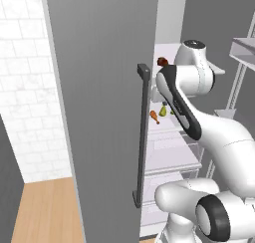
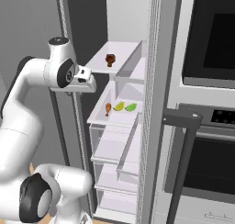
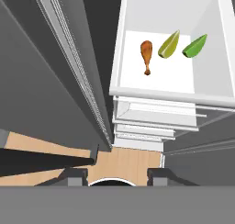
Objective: Place one lemon wedge and one chicken drumstick in each tupperware on the nearby counter, to pack two identical lunches.
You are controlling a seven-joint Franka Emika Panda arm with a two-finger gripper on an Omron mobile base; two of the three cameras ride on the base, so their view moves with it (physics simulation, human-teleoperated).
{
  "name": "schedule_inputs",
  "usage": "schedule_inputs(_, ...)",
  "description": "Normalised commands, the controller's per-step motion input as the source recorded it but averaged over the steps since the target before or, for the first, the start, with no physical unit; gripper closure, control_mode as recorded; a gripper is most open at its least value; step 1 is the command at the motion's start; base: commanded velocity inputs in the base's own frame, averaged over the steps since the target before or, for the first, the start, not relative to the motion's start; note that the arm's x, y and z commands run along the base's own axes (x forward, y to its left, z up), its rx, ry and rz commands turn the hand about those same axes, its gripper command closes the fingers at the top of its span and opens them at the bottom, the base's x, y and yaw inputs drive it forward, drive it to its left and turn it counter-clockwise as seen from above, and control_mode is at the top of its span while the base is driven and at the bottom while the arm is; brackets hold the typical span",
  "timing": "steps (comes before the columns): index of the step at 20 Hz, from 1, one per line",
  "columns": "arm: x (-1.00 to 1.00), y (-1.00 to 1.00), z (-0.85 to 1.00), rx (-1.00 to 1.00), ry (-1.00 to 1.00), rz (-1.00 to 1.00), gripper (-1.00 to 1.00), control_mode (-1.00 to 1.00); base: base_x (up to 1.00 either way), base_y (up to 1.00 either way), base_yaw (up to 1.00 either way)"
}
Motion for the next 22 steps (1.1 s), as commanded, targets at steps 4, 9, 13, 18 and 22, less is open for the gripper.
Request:
schedule_inputs(4,-0.31,-0.18,0.0,0.0,-0.05,0.0,-1.0,-1.0,0.0,0.0,0.0)
schedule_inputs(9,-0.55,-0.48,-0.05,0.03,-0.07,-0.05,-1.0,-1.0,0.0,0.0,0.0)
schedule_inputs(13,-0.16,-0.08,0.09,0.0,-0.35,-0.01,-1.0,-1.0,0.0,0.0,0.0)
schedule_inputs(18,0.04,0.0,0.5,0.0,-0.3,0.0,-1.0,-1.0,0.0,0.0,0.0)
schedule_inputs(22,0.03,-0.08,0.77,0.0,-0.04,0.0,-1.0,-1.0,0.0,0.0,0.0)
